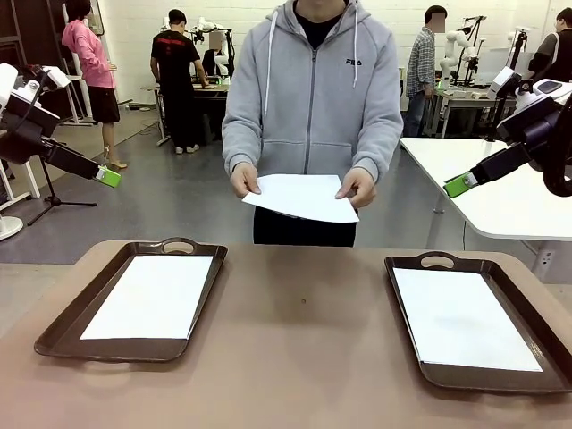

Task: Sort the A4 documents.
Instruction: Receive the A4 Paper.

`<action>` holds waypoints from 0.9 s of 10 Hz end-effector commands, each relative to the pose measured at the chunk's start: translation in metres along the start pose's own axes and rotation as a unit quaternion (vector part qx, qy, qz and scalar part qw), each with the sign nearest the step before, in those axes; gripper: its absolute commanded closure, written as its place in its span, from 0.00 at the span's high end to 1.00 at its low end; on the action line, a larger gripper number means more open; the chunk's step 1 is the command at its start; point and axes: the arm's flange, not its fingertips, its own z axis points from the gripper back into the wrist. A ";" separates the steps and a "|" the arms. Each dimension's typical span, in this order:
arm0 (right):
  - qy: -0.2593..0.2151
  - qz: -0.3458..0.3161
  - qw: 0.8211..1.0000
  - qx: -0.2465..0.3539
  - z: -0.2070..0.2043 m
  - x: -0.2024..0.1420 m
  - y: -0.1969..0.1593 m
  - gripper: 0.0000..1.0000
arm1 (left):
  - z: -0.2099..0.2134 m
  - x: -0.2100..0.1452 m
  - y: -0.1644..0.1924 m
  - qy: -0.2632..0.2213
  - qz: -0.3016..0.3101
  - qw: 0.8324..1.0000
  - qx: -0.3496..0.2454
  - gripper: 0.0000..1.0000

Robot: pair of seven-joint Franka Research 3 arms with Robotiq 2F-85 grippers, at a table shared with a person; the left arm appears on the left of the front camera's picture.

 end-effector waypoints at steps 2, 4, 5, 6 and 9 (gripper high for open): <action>-0.003 0.005 1.000 0.004 -0.001 0.001 0.000 0.99 | -0.001 -0.001 0.000 -0.003 -0.001 1.000 0.006 1.00; -0.003 0.005 1.000 0.004 -0.001 0.001 0.000 0.99 | -0.001 -0.001 0.000 -0.003 -0.001 1.000 0.006 1.00; -0.003 0.005 1.000 0.004 -0.001 0.001 0.000 0.99 | -0.001 -0.001 0.000 -0.003 -0.001 1.000 0.006 1.00; -0.003 0.005 1.000 0.004 -0.001 0.001 0.000 0.99 | -0.001 -0.001 0.000 -0.003 -0.001 1.000 0.006 1.00; -0.003 0.005 1.000 0.004 -0.001 0.001 0.000 0.99 | -0.001 -0.001 0.000 -0.003 -0.001 1.000 0.006 1.00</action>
